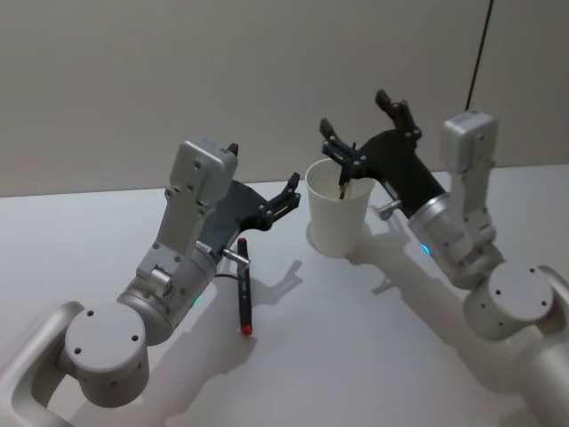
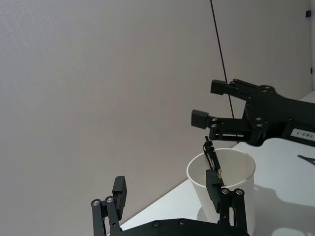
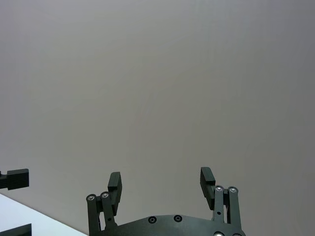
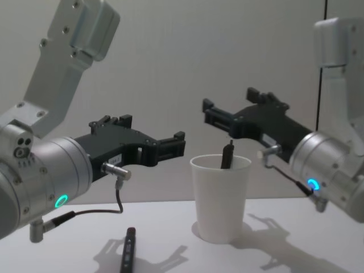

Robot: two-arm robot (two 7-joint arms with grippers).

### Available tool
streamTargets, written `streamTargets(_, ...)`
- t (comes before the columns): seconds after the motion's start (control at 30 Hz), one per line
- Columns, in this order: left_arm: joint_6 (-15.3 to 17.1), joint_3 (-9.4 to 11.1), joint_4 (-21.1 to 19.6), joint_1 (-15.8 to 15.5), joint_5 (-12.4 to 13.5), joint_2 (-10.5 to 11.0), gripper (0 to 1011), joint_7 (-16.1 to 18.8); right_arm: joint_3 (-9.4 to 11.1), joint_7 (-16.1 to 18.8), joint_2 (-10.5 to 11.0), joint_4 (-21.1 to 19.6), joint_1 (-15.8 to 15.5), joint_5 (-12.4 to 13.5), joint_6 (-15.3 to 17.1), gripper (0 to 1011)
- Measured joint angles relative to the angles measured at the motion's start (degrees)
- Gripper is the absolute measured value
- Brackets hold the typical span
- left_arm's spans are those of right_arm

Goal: Place the pen into the pen holder.

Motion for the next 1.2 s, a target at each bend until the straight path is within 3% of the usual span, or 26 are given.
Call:
streamTargets(0.17, 0.0, 0.0, 0.0, 0.0, 0.0, 0.0, 1001, 0.0, 0.61, -1.21, 1.35, -4.43, -2.32, 0.72, 2.76, 1001)
streamTargets(0.5, 0.0, 0.0, 0.0, 0.0, 0.0, 0.0, 1001, 0.0, 0.89, -1.7, 2.08, -6.14, -3.54, 1.17, 3.97, 1001)
streamTargets(1.2, 0.0, 0.0, 0.0, 0.0, 0.0, 0.0, 1001, 0.0, 3.53, -5.86, 8.7, -21.39, -14.52, 5.0, 15.15, 1001)
